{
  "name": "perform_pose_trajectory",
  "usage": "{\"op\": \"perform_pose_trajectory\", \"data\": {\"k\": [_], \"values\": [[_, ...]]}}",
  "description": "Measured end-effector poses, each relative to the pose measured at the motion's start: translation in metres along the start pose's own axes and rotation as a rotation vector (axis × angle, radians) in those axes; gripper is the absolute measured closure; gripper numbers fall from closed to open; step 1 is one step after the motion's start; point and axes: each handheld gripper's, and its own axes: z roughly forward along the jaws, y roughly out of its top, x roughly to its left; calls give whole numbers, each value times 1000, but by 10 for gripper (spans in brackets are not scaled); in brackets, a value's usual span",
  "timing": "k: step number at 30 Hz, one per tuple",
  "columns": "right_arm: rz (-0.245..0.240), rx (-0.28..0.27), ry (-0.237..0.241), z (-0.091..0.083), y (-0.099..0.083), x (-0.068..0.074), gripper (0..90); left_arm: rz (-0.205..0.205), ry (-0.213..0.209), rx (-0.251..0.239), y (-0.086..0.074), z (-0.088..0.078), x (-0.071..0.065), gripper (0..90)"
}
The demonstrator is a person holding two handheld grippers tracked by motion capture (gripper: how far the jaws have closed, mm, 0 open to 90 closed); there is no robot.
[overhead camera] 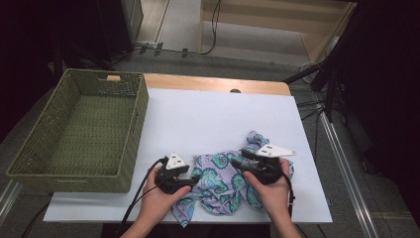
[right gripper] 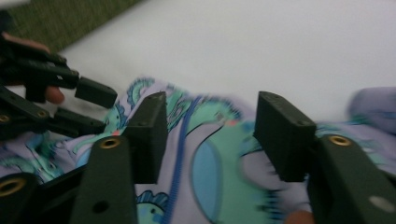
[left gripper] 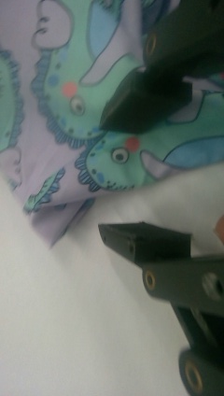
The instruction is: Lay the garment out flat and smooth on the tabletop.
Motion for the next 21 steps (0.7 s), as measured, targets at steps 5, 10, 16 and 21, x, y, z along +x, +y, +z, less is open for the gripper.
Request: {"op": "perform_pose_trajectory", "data": {"k": [5,10,16,21], "values": [[-4,142,-61,29,-14,10,645,32,-52,31,5,4,-6,844],[-18,25,-59,18,-8,16,820,39,-21,-53,26,-9,1,878],[-11,-172,-66,3,7,28,799,-7,76,-264,63,-48,21,879],[-21,-32,82,23,5,32,587,-45,94,-230,51,-44,31,732]]}}
